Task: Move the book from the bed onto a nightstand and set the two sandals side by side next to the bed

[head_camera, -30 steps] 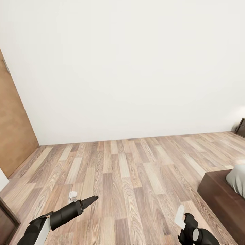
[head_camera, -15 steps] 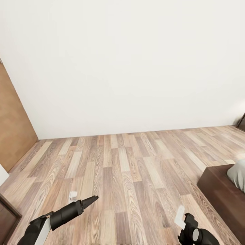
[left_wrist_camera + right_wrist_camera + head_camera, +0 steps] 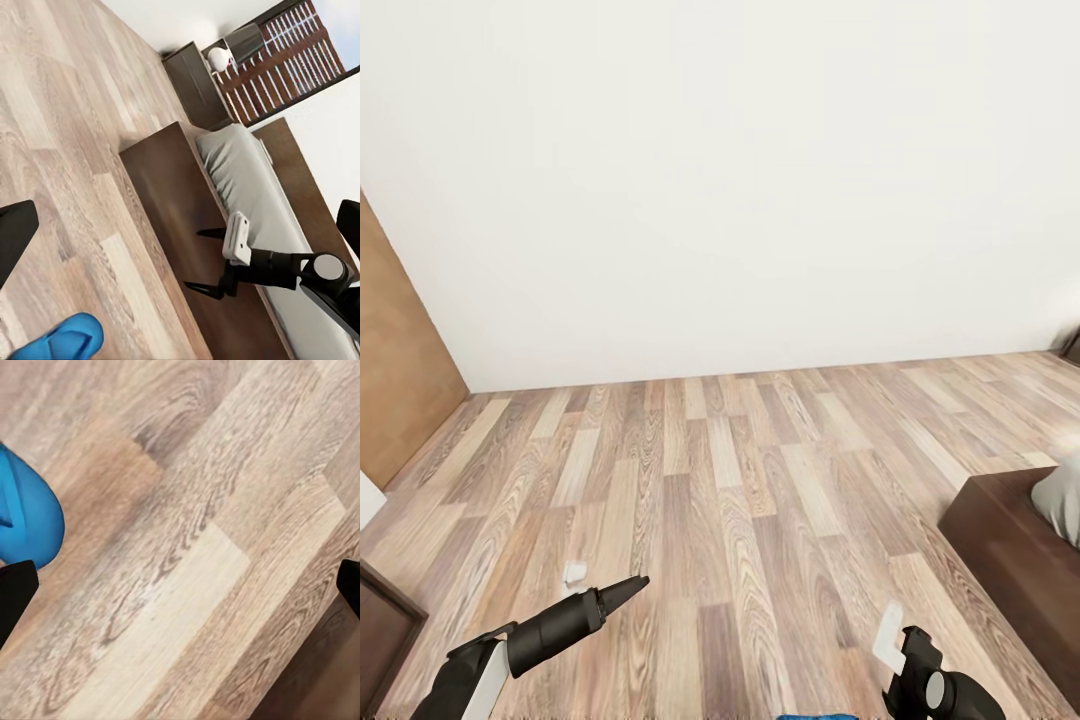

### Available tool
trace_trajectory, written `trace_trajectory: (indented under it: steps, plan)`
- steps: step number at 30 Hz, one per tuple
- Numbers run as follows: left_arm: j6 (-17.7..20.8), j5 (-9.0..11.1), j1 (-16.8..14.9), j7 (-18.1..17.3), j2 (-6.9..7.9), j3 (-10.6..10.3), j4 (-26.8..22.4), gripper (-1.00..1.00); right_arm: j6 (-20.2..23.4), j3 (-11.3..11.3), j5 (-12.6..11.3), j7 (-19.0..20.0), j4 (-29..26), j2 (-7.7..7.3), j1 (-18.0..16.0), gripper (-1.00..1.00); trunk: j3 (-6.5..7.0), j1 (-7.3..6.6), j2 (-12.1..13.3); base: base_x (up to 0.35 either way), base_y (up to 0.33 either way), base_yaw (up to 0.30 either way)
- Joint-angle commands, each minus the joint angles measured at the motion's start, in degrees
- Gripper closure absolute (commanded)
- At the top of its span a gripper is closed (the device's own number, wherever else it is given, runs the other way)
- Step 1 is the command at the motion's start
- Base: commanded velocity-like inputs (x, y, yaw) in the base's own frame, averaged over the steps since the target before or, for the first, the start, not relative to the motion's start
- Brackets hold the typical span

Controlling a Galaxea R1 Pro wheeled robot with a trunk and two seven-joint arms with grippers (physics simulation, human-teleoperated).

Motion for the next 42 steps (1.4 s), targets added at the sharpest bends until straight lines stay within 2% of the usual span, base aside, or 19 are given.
trace_trajectory:
  steps: [1,42]
  plan:
    - [0.55,0.23,-0.03,-0.11,0.01,0.01,0.0,-1.0,0.07,0.05,0.48,0.45,-0.1,0.0,-0.02,-1.0,-0.28,0.01,-0.04,0.0,0.0,0.0]
    - [0.55,0.23,-0.03,0.04,0.01,0.01,0.0,-1.0,0.07,0.14,0.57,0.43,-0.01,0.07,-0.02,-1.0,-9.36,1.07,-0.59,0.0,0.0,0.0]
